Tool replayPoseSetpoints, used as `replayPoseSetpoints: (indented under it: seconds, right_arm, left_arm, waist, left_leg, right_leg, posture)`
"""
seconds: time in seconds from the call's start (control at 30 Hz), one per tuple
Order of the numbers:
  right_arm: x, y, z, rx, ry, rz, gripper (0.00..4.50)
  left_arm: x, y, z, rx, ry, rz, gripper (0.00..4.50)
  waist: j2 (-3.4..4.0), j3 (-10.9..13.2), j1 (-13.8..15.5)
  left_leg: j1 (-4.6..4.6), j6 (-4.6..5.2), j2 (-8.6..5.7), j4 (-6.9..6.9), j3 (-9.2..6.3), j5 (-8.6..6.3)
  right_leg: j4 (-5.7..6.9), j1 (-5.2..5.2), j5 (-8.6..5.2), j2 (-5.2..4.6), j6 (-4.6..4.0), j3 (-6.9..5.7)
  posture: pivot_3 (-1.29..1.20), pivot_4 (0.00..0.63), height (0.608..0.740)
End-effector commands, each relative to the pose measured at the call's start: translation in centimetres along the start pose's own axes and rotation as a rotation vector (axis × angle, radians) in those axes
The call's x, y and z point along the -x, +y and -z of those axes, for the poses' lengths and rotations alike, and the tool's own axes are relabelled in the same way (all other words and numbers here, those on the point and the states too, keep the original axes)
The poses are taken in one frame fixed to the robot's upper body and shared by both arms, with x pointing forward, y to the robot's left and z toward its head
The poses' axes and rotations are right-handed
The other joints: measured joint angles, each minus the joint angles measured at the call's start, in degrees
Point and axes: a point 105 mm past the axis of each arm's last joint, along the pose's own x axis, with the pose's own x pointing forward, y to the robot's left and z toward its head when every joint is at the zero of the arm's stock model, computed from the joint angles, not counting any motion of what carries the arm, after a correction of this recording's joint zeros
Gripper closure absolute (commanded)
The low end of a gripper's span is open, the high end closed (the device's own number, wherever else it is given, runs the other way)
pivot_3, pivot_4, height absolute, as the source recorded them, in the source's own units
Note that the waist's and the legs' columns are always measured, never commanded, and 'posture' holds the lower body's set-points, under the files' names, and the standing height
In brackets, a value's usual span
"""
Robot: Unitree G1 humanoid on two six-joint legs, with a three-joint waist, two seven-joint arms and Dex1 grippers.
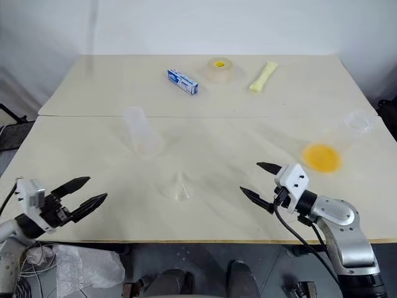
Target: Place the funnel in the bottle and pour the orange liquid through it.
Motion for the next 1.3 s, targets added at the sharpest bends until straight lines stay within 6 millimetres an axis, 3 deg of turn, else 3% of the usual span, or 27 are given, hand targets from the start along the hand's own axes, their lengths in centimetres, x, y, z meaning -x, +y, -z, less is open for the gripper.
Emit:
replayPoseSetpoints:
  seconds: [0.03, 0.17, 0.3, 0.5, 0.67, 1.1, 1.3]
  right_arm:
    - [-0.3, 0.1, -0.9, 0.017, -0.045, -0.010, 0.06]
    - [-0.5, 0.2, -0.9, 0.015, -0.049, -0.012, 0.06]
    - [-0.5, 0.6, -1.0, 0.006, -0.057, 0.000, 0.06]
    - [-0.5, 0.8, -1.0, 0.002, -0.056, 0.009, 0.06]
    - [-0.3, 1.0, -0.8, 0.000, -0.055, 0.023, 0.06]
    - [0.0, 1.3, -0.5, 0.001, -0.058, 0.050, 0.06]
    - [0.1, 1.4, -0.5, 0.002, -0.059, 0.057, 0.06]
  left_arm:
    - [-0.9, 0.0, -2.2, -0.069, -0.080, 0.004, 0.00]
    - [-3.0, 0.3, -2.9, -0.091, -0.104, 0.040, 0.00]
    - [-6.6, 1.9, -4.0, -0.120, -0.127, 0.042, 0.00]
    - [-10.4, 4.0, -5.7, -0.161, -0.169, 0.052, 0.00]
    - [-13.1, 3.6, -6.4, -0.173, -0.176, 0.151, 0.00]
    - [-17.4, 3.7, -8.2, -0.197, -0.204, 0.185, 0.00]
    - [-18.0, 3.7, -8.7, -0.198, -0.219, 0.186, 0.00]
  waist:
    - [0.00, 0.0, 0.5]
    - [0.00, 0.0, 1.0]
    - [-0.02, 0.0, 1.1]
    - [-0.04, 0.0, 0.6]
    - [-0.07, 0.0, 0.5]
    - [-0.31, 0.2, 0.6]
    - [-0.35, 0.2, 0.6]
  left_leg:
    - [0.00, 0.00, 0.00, 0.01, 0.00, 0.00]
    - [0.00, 0.00, -0.04, 0.07, 0.02, 0.00]
    - [0.00, 0.00, -0.07, 0.08, 0.00, 0.01]
    - [-0.01, 0.01, -0.10, 0.11, 0.14, 0.01]
    - [-0.02, 0.02, -0.15, 0.18, 0.10, 0.01]
    - [-0.20, 0.05, -0.16, 0.65, -0.01, -0.01]
    - [-0.24, 0.09, -0.20, 0.72, -0.02, -0.04]
  right_leg:
    - [0.00, 0.01, 0.00, 0.00, 0.00, 0.00]
    - [0.04, 0.01, 0.00, 0.00, 0.00, 0.01]
    - [0.17, -0.01, 0.00, 0.04, 0.01, -0.07]
    - [0.50, -0.13, 0.02, 0.25, 0.03, -0.49]
    - [0.61, -0.12, 0.02, 0.21, 0.04, -0.82]
    - [0.77, -0.13, 0.03, 0.23, 0.05, -0.99]
    - [0.79, -0.13, 0.04, 0.19, 0.08, -1.00]
  posture:
    - [0.00, 0.150, 0.740]
    - [0.00, 0.150, 0.740]
    - [0.00, 0.150, 0.740]
    - [0.00, 0.150, 0.740]
    - [0.00, 0.150, 0.740]
    - [0.00, 0.150, 0.740]
    - [0.00, 0.150, 0.740]
